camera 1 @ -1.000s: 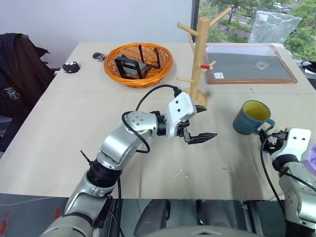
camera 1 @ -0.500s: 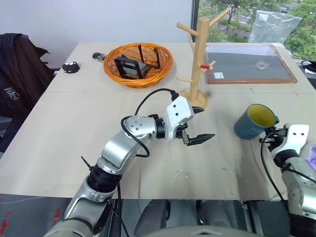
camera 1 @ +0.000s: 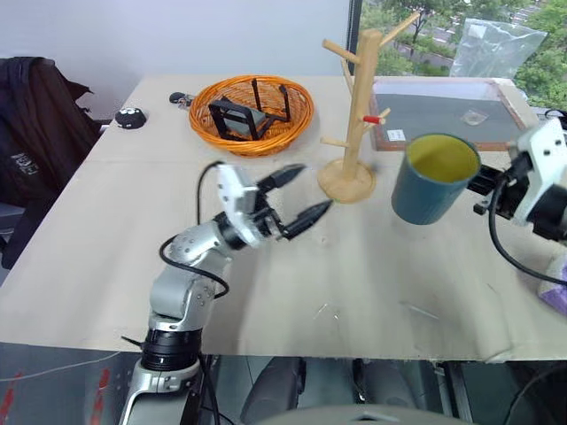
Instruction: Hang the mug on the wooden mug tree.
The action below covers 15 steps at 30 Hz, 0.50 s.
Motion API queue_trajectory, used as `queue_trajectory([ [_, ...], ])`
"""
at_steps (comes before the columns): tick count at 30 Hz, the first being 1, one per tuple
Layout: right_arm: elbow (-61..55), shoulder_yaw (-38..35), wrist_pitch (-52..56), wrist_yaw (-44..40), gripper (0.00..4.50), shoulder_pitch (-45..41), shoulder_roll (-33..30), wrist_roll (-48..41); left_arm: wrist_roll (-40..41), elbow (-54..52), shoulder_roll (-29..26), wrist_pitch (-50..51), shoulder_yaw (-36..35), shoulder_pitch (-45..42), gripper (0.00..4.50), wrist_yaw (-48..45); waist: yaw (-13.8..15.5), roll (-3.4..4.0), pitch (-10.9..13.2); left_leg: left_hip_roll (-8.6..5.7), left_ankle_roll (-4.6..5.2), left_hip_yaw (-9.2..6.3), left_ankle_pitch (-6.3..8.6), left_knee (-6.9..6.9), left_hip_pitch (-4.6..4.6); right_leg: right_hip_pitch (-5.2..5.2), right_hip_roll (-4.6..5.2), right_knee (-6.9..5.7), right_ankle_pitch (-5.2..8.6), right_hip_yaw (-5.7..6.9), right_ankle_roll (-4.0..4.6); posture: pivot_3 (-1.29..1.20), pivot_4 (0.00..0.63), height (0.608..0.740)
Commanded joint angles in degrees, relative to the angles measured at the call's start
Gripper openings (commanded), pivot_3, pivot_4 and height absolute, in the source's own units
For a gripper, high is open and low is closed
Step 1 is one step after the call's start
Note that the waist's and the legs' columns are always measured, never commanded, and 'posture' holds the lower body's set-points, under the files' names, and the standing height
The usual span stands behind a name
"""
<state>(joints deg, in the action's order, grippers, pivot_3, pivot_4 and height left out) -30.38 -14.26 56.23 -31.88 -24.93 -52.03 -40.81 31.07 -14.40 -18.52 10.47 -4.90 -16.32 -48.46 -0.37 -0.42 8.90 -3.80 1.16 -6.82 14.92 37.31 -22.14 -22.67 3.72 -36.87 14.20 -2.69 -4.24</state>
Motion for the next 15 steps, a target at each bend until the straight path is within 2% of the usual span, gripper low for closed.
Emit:
queue_trajectory([
  [1,1.3,5.2,5.9,0.5,0.07,-10.0,-2.3,-0.1,0.7,0.8,-0.4,-4.6,-3.5,1.1,4.5,-0.2,-0.2,0.01,0.0,-0.02,-0.1,0.06,-0.06,-0.01,-0.06,-0.08,0.05,0.0,0.0,-0.05,0.0,0.0,0.15,0.74],
  [6,6.6,14.7,10.3,-1.6,0.07,-25.0,-1.6,2.0,1.4,-0.4,0.2,-6.1,-3.7,3.5,4.5,0.1,-0.1,-0.03,0.0,-0.02,-0.12,-0.05,-0.07,0.02,-0.54,-0.51,0.27,0.0,-0.02,0.05,0.01,0.0,0.15,0.74],
  [15,14.6,25.8,8.6,-6.0,0.07,-35.6,1.0,9.1,1.2,-2.0,2.8,-7.0,-1.3,4.5,4.5,2.0,0.1,-0.04,0.0,-0.09,-0.12,-0.06,-0.07,0.02,-0.87,-0.81,0.32,-0.03,-0.03,0.06,0.01,0.0,0.15,0.74],
])
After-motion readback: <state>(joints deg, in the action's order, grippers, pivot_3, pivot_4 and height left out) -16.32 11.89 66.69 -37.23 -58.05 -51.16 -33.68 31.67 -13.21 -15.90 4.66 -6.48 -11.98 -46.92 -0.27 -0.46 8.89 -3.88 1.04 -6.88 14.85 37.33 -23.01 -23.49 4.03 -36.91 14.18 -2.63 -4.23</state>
